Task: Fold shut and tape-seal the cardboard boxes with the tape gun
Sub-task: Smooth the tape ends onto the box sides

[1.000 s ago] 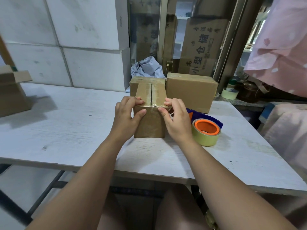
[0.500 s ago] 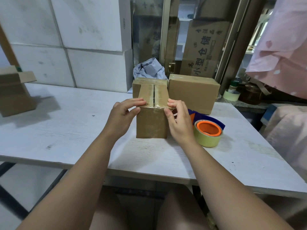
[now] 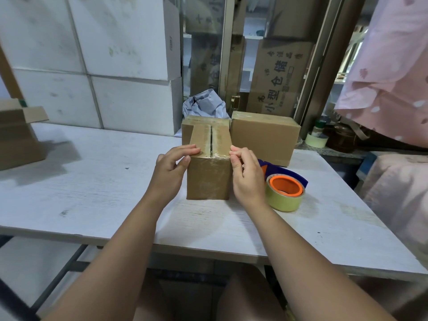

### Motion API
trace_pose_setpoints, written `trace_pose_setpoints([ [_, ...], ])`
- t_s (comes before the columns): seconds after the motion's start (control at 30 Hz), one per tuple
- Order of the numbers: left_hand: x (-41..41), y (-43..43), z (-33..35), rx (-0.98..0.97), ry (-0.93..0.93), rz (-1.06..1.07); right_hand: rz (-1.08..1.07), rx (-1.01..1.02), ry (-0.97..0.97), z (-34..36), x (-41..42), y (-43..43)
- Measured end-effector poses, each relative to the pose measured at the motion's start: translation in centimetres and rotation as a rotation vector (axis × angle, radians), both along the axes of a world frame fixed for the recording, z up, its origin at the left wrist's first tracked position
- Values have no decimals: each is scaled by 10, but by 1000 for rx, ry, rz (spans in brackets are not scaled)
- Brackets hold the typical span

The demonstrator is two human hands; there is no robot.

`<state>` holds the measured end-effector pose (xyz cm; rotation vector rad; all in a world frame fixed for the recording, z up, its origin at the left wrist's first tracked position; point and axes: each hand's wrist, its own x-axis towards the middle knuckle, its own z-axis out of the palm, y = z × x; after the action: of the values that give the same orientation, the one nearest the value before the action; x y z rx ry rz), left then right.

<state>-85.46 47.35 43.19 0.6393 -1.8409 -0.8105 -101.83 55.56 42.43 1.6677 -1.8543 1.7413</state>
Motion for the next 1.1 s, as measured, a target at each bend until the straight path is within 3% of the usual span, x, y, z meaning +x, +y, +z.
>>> trace_pose_setpoints([
  [0.2,16,10,16,-220,-257,4,9,63,-131,6,12,10],
  [0.33,28,33,30,-159,-137,17,22,156,-277,16,15,7],
  [0.43,30,26,35,-149,-115,136,180,192,-467,24,9,0],
  [0.53,29,13,35,-268,-253,201,385,297,-573,35,4,-4],
  [0.6,31,12,38,-338,-414,222,319,317,-493,43,4,-6],
  [0.73,38,12,38,-404,-799,302,-107,100,-164,50,16,-1],
  [0.87,24,20,41,-465,-1003,457,-112,-4,84,45,37,9],
  [0.93,18,27,47,-478,-902,494,-142,1,246,38,45,9],
  [1.0,23,27,50,-359,-590,489,-202,-1,373,31,46,8],
  [1.1,39,18,47,-97,-266,507,-159,88,323,27,38,7],
])
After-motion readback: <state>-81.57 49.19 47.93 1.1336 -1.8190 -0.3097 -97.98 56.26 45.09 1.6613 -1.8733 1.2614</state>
